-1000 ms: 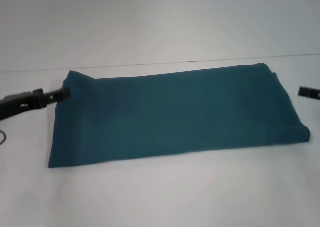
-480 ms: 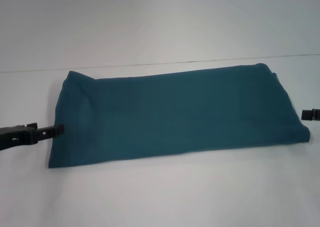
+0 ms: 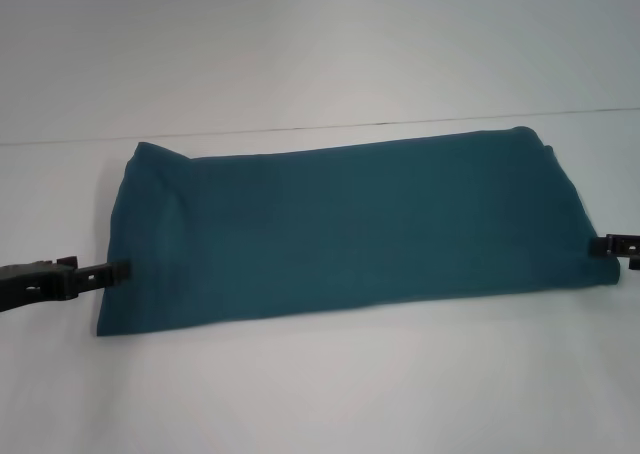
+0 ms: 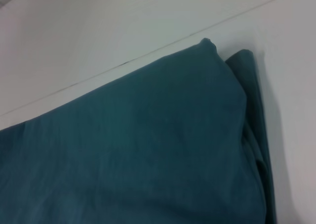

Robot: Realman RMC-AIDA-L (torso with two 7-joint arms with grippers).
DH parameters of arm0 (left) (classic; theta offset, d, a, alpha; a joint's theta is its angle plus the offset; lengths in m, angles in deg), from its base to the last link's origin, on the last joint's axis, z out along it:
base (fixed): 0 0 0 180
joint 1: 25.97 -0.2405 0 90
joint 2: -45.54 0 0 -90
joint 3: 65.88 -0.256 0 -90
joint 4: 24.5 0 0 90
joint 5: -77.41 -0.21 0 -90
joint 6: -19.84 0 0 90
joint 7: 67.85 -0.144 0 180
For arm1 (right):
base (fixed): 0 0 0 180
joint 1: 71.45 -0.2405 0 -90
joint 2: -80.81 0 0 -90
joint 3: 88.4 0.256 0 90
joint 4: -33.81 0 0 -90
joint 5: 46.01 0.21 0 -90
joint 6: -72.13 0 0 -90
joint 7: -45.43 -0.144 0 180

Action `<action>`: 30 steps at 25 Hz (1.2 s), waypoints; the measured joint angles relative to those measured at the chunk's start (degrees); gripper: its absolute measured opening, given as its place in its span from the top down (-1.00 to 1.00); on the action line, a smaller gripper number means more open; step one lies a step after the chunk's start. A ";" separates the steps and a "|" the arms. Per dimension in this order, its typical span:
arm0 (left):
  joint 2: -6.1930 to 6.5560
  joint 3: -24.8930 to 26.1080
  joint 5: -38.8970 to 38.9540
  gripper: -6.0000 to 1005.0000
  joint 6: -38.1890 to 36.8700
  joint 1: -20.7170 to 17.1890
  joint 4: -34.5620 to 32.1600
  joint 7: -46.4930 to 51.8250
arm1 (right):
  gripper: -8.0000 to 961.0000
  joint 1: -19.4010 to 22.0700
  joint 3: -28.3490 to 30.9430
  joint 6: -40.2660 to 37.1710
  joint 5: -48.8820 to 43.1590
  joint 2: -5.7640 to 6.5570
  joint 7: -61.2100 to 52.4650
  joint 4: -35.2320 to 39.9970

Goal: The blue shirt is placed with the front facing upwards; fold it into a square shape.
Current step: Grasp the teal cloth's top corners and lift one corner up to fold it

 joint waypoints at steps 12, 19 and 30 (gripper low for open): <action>0.04 0.05 -0.04 -0.89 0.26 0.11 0.24 0.04 | -0.70 -0.89 -1.05 4.51 -0.01 -1.22 0.47 -1.91; 0.03 0.00 -0.03 -0.89 0.32 0.24 0.34 0.00 | -0.29 -1.63 -1.46 5.00 -0.01 -1.36 0.59 -2.92; -0.01 -0.09 -0.12 -0.89 0.47 0.05 0.75 -0.14 | 0.25 -1.09 -1.02 4.59 0.53 -1.04 0.61 -2.82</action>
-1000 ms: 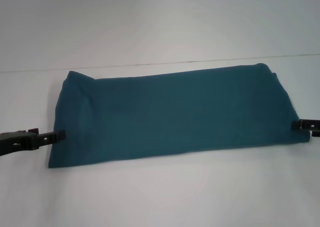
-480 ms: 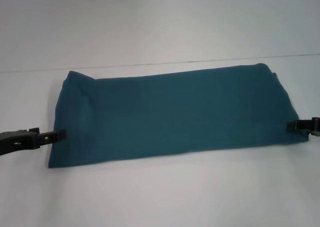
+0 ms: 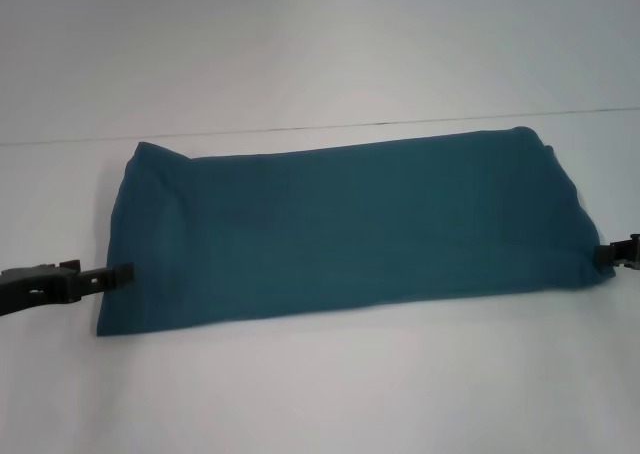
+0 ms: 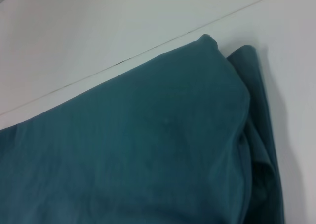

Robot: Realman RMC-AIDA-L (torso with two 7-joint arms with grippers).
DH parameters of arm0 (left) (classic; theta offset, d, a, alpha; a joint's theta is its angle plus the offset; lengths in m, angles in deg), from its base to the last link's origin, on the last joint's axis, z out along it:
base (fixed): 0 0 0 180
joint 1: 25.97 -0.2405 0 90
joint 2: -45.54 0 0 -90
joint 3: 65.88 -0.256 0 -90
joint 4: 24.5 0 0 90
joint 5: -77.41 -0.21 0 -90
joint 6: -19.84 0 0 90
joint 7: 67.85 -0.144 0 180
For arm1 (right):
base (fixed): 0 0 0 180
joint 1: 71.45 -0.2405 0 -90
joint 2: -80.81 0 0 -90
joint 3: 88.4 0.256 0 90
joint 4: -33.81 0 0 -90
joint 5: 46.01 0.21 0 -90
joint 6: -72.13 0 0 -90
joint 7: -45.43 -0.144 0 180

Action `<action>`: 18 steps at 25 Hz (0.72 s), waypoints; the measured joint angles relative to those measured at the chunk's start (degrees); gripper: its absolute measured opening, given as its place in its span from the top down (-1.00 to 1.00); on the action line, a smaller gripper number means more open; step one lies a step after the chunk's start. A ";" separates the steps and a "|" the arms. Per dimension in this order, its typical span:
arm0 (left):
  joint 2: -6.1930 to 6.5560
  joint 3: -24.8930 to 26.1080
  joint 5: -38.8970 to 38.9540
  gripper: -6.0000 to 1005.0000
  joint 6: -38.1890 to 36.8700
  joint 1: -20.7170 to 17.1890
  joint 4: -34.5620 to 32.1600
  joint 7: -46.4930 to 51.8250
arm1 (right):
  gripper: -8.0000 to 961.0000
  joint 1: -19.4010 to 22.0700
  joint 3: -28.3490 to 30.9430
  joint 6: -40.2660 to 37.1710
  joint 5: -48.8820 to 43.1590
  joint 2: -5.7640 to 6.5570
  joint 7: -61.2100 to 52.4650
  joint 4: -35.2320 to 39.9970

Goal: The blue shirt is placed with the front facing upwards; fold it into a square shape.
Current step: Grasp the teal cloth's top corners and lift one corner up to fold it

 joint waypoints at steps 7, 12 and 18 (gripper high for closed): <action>-0.04 -0.42 -2.58 -0.89 1.79 0.54 1.89 0.17 | 0.86 0.01 0.03 -0.70 0.21 -0.06 1.15 -0.03; -0.12 -1.64 -2.88 -0.89 3.60 0.81 3.01 0.29 | 0.97 0.09 0.09 -1.58 0.81 0.03 1.47 -0.07; -0.13 -1.71 -3.61 -0.87 4.15 1.01 3.59 0.31 | 0.97 0.10 0.10 -1.71 0.87 0.08 1.50 -0.09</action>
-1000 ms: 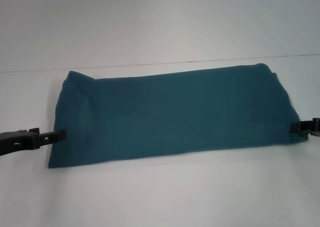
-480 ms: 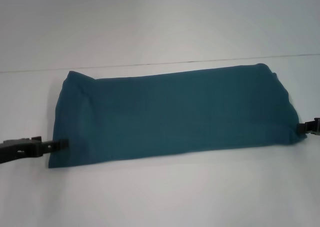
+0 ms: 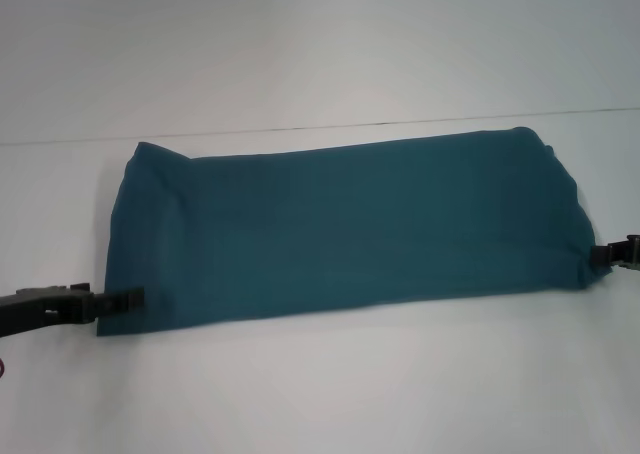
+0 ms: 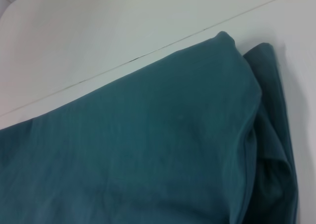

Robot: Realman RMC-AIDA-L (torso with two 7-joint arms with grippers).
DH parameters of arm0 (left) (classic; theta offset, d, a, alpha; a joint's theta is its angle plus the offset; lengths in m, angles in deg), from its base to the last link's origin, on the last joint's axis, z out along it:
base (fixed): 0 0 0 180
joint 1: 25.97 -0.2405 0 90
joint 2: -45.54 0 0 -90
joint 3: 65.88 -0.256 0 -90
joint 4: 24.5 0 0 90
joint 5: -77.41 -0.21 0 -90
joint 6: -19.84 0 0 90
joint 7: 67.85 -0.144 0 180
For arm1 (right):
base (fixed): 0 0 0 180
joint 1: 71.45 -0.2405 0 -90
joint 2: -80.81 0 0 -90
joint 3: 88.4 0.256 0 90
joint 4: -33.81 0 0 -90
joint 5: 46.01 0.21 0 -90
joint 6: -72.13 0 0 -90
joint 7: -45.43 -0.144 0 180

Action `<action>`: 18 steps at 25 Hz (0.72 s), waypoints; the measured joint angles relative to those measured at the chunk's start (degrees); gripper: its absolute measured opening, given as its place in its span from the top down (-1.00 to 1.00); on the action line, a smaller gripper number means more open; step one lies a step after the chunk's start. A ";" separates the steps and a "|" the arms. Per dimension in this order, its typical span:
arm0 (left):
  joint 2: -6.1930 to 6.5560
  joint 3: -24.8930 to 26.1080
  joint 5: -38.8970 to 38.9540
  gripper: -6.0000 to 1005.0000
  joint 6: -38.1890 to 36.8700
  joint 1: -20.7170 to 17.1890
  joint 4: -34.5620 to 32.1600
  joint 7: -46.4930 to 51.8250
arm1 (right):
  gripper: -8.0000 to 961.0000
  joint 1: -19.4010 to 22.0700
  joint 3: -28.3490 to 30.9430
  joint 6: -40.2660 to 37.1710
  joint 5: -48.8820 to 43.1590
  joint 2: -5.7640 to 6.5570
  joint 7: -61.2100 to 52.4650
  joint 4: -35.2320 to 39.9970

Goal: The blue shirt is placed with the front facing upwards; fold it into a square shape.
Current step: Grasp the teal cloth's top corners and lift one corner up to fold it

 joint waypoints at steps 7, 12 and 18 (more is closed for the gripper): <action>-0.06 -1.17 -0.87 -0.85 0.11 -0.05 0.37 0.25 | 0.97 0.00 0.00 0.01 0.01 -0.07 0.09 0.00; -0.08 -2.01 -0.87 -0.84 -0.28 -0.01 0.74 0.30 | 0.97 0.00 0.00 0.02 0.01 -0.06 0.09 0.00; -0.09 -2.83 -0.86 -0.82 -0.84 0.26 0.71 0.37 | 0.95 0.15 0.00 0.02 0.00 -0.06 0.09 0.00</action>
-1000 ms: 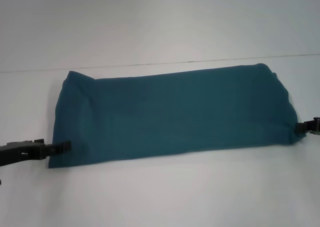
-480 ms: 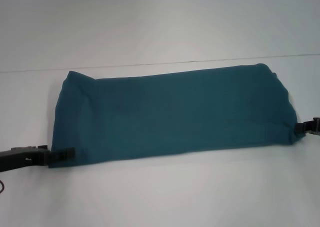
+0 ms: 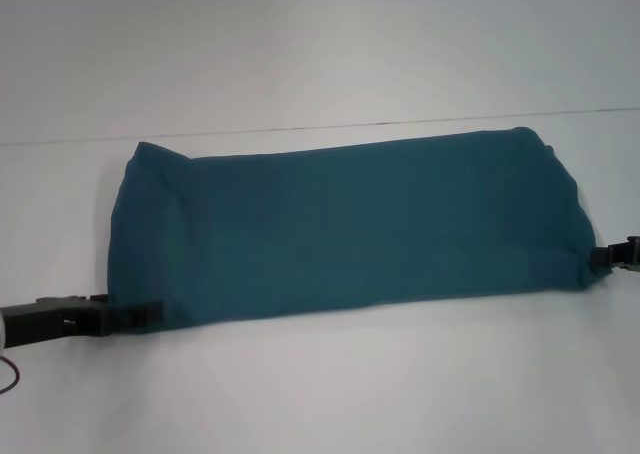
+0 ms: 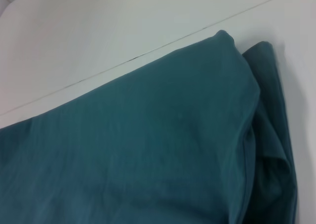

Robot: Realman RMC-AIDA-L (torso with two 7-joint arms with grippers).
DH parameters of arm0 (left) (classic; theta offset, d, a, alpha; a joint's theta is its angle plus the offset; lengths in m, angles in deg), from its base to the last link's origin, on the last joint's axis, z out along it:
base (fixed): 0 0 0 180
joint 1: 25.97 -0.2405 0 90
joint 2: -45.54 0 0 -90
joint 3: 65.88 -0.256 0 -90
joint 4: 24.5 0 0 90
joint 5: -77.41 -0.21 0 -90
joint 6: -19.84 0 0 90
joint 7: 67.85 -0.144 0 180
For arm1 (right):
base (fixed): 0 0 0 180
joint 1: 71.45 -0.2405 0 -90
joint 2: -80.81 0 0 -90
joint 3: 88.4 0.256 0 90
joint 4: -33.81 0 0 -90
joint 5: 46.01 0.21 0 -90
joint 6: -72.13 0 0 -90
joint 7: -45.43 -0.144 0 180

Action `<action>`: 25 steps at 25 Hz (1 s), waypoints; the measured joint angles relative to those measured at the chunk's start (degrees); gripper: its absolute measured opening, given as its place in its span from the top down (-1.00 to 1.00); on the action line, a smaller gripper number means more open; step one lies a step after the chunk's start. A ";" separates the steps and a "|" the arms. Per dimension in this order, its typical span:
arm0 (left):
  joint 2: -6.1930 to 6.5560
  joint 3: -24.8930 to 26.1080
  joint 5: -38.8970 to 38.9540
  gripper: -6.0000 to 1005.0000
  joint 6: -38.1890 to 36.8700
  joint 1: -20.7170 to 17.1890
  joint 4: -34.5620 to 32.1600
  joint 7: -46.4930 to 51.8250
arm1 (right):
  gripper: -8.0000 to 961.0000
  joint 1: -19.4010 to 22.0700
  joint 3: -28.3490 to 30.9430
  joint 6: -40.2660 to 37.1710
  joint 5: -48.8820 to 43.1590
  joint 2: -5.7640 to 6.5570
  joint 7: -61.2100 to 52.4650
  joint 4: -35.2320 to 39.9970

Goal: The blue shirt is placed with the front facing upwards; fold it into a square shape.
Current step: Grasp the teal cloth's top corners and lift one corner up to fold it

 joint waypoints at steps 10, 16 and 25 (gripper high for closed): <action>0.00 -0.07 0.02 -0.79 -0.38 0.44 -0.45 0.02 | 0.91 0.03 0.00 0.27 0.00 -0.23 0.30 0.00; 0.06 -0.23 -0.66 -0.67 1.07 0.44 -0.53 -0.08 | 0.89 0.03 0.00 0.15 0.09 -0.25 0.49 0.00; 0.00 -1.48 -2.58 -0.30 2.29 0.76 -0.56 1.17 | 0.86 0.03 0.27 0.00 0.17 -0.25 0.54 0.00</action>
